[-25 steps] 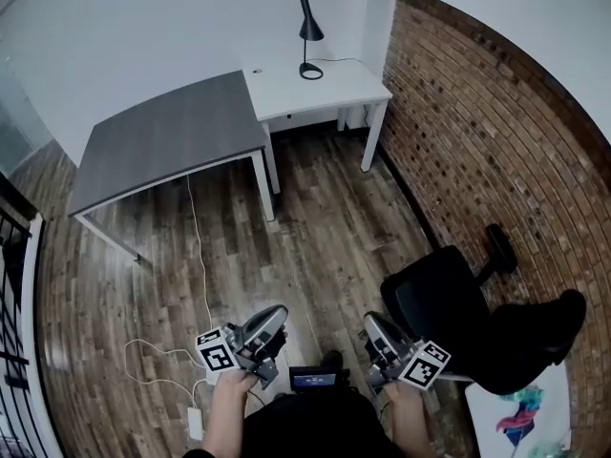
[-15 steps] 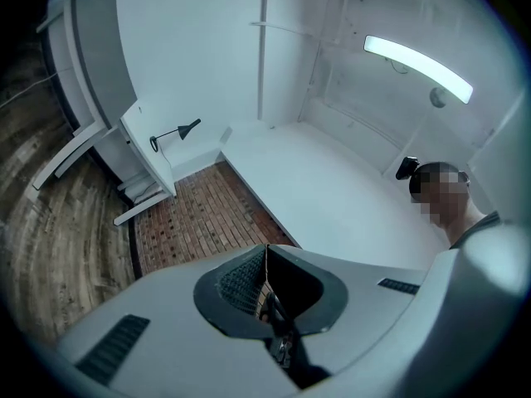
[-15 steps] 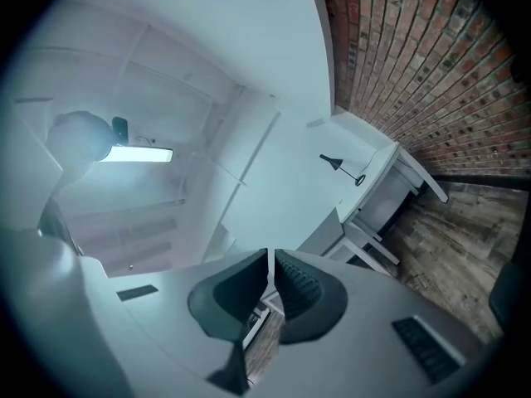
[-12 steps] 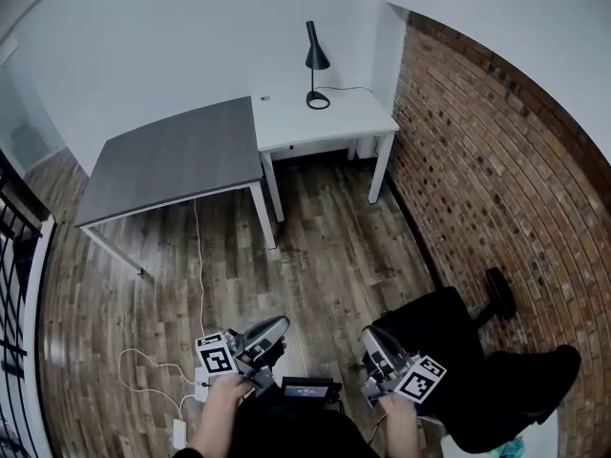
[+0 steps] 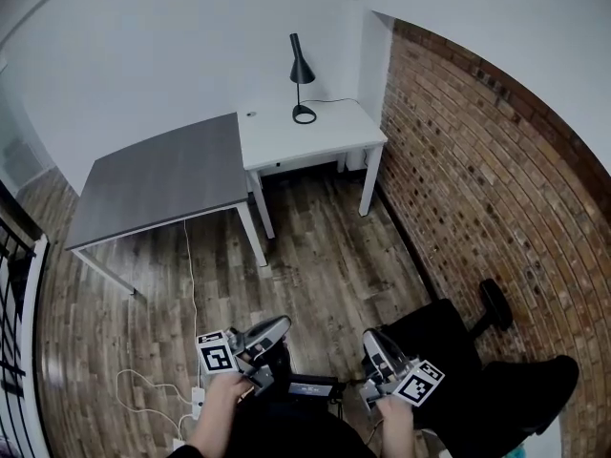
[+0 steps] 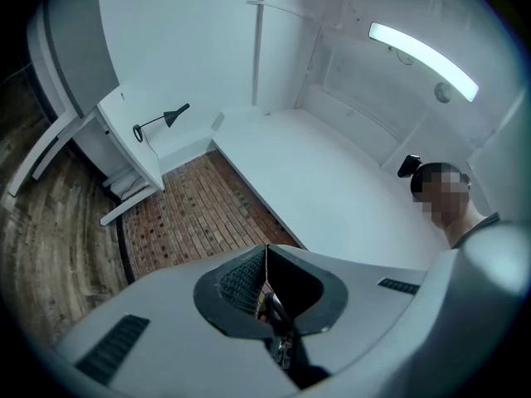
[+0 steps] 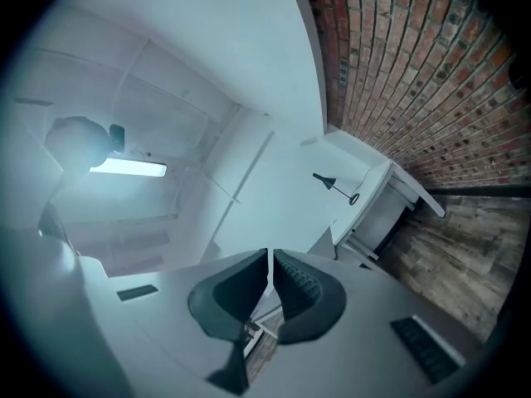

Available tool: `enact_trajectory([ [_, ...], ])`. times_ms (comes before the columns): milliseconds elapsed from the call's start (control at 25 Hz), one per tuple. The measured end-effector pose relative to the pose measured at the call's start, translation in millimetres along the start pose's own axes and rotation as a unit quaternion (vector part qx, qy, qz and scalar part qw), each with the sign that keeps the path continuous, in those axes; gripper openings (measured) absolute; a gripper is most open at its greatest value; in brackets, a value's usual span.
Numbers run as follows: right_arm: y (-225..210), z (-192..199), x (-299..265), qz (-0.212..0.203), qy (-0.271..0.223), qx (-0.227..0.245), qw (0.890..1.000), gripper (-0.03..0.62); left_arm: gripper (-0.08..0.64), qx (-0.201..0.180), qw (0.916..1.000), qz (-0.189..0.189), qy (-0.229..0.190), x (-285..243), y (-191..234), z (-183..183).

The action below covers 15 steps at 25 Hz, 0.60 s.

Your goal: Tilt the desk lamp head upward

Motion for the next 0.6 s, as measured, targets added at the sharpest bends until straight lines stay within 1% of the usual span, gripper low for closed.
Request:
enact_trajectory([
  [200, -17, -10, -25, 0.022, -0.001, 0.012, 1.000, 0.014, 0.015, 0.014, 0.9996, 0.025, -0.005, -22, 37, -25],
  [360, -26, -17, -64, 0.034, 0.012, 0.017, 0.999, 0.014, 0.015, 0.029, 0.9987, 0.040, -0.013, -32, 69, -55],
  [480, -36, -17, -102, 0.039, 0.033, 0.022, 0.998, 0.014, 0.016, 0.038, 0.9982, 0.037, -0.028, -26, 100, -78],
  [600, -42, -23, -141, 0.041, 0.041, 0.024, 0.998, 0.014, 0.015, 0.043, 0.9978, 0.030, -0.040, -21, 125, -106],
])
Point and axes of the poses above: the fingertips, and each gripper's own axes: x backward along the fingers, y to its left, z out of its underside, the point moved 6 cm from there along x, backward along the fingers, and after that the axes turned 1 degree about -y, right-handed, at the moved point
